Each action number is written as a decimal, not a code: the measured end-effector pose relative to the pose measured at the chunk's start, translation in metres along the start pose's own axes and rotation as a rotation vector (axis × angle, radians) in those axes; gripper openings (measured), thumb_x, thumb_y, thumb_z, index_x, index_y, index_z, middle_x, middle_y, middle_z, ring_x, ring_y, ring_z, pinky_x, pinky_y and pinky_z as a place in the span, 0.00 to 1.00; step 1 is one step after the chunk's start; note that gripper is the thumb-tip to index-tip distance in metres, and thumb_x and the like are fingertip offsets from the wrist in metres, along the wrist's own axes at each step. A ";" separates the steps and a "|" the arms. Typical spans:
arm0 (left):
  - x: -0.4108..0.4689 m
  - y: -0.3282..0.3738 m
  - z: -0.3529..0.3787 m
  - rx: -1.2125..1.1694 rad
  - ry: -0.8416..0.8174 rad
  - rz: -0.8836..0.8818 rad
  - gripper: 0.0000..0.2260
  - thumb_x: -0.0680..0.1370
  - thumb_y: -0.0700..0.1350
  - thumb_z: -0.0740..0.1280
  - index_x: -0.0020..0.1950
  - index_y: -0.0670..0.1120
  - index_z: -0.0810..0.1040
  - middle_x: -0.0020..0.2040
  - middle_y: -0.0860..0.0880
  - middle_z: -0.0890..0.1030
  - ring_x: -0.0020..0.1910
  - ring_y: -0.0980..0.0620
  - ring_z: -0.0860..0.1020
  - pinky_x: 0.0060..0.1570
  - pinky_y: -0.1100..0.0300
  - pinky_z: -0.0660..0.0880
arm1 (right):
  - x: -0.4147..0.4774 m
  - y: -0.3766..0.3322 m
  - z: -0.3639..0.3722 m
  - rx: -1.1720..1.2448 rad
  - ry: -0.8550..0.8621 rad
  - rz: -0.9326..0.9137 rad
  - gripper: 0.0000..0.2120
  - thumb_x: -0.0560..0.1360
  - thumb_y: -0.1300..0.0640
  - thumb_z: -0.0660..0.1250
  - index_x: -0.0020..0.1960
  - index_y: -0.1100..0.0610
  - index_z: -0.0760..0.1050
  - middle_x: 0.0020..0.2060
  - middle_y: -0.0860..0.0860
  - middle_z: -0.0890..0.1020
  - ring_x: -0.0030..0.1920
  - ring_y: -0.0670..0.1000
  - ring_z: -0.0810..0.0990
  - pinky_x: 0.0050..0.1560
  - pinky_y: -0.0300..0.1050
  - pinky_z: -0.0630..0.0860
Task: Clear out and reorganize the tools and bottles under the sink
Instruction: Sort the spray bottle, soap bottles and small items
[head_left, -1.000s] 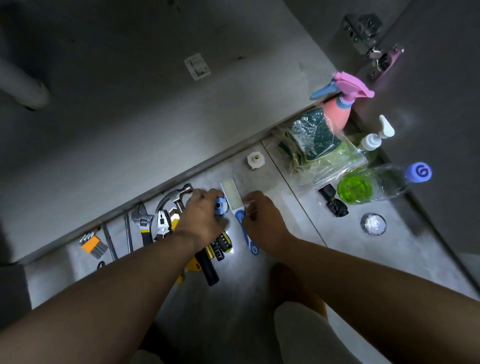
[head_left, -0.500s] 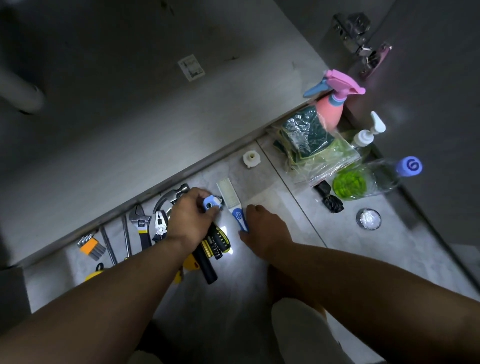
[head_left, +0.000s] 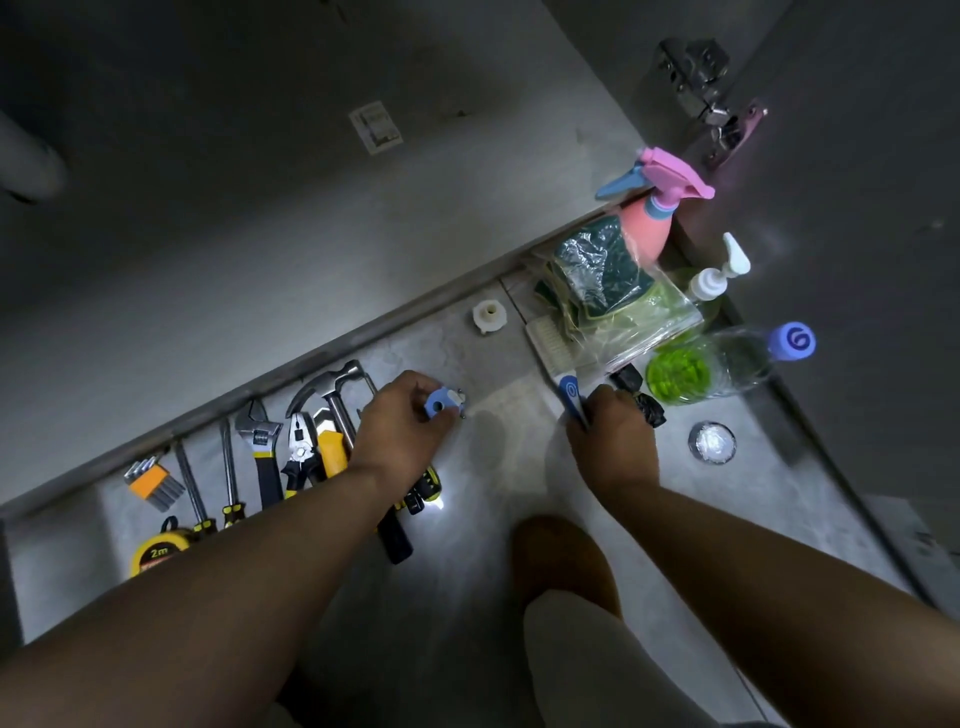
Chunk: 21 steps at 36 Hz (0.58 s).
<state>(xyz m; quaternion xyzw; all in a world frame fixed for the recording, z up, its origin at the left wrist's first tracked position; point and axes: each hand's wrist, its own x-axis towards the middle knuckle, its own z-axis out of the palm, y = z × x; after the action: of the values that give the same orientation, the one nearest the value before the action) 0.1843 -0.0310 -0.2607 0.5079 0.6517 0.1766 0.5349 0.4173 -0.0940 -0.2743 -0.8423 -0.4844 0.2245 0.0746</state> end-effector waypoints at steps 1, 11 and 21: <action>-0.001 0.001 0.002 -0.001 -0.007 -0.007 0.09 0.76 0.44 0.76 0.54 0.50 0.81 0.47 0.51 0.85 0.48 0.52 0.84 0.55 0.53 0.81 | 0.001 -0.001 0.000 0.035 0.021 0.021 0.10 0.75 0.57 0.70 0.52 0.61 0.74 0.52 0.60 0.76 0.47 0.64 0.79 0.43 0.51 0.73; -0.007 0.016 0.022 0.056 -0.061 -0.077 0.11 0.71 0.52 0.79 0.47 0.51 0.81 0.43 0.54 0.85 0.44 0.56 0.83 0.42 0.62 0.79 | -0.031 -0.049 0.012 0.419 -0.196 -0.360 0.23 0.71 0.54 0.73 0.64 0.50 0.71 0.54 0.47 0.73 0.46 0.43 0.75 0.44 0.38 0.75; -0.006 0.014 0.007 -0.010 -0.103 -0.091 0.06 0.74 0.46 0.77 0.50 0.49 0.84 0.45 0.47 0.86 0.49 0.50 0.84 0.54 0.56 0.80 | 0.005 -0.067 0.017 0.286 -0.115 -0.325 0.20 0.69 0.53 0.76 0.58 0.56 0.77 0.51 0.54 0.77 0.47 0.55 0.79 0.44 0.44 0.74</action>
<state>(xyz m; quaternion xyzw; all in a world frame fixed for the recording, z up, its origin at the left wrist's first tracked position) 0.1970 -0.0327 -0.2488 0.4834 0.6448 0.1292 0.5778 0.3592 -0.0564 -0.2675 -0.7196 -0.5805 0.3237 0.2009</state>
